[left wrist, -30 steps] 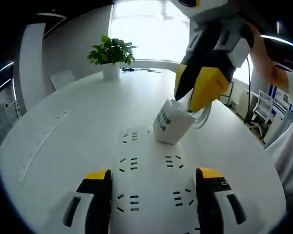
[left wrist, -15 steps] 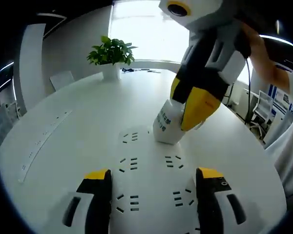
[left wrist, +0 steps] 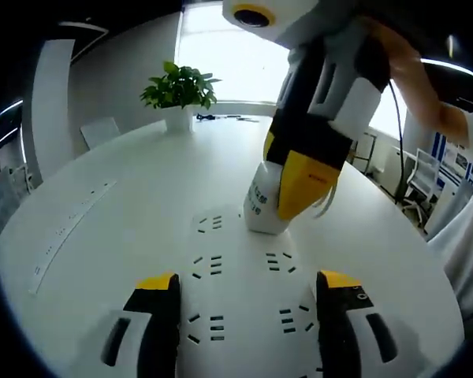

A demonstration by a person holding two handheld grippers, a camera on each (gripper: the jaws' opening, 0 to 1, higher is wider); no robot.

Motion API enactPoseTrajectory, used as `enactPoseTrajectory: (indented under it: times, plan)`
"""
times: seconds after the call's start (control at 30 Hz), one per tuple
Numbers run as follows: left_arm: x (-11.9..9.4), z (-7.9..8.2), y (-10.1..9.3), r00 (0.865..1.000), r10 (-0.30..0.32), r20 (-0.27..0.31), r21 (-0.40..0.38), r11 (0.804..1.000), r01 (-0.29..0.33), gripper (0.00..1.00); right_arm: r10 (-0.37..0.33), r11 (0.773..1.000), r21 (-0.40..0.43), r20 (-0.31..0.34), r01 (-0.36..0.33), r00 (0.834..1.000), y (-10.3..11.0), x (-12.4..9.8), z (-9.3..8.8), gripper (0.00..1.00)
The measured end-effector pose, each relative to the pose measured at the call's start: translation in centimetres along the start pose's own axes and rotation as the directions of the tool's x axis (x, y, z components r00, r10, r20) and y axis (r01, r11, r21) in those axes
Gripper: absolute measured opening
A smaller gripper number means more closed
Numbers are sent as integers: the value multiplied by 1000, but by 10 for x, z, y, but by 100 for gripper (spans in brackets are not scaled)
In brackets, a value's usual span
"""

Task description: Straighten the power strip on the desk, plug the charger into it

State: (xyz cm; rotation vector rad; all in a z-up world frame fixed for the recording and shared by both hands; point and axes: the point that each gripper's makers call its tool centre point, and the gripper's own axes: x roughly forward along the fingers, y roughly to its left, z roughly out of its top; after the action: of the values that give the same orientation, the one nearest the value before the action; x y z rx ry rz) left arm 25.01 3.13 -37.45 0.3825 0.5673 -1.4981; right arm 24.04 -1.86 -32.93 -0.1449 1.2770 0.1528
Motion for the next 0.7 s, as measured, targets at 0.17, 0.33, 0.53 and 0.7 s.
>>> enactPoseTrajectory:
  times: [0.17,0.33,0.53,0.7]
  plan:
    - [0,0,0,1000,-4,7,-1,1000,4,72,29,999,21,6,-29,1000,0,2,-2,24]
    - [3,0,0,998,-41,43,-31,999,42,75,129,992,-32,151,-126,980,6,7,1,31]
    - [7,4,-1,998,63,-15,85,995,-61,79,219,975,-26,267,-220,938,7,-5,8,38]
    - [-7,13,3,984,173,39,144,974,-177,81,267,964,-79,361,-256,894,4,-23,11,39]
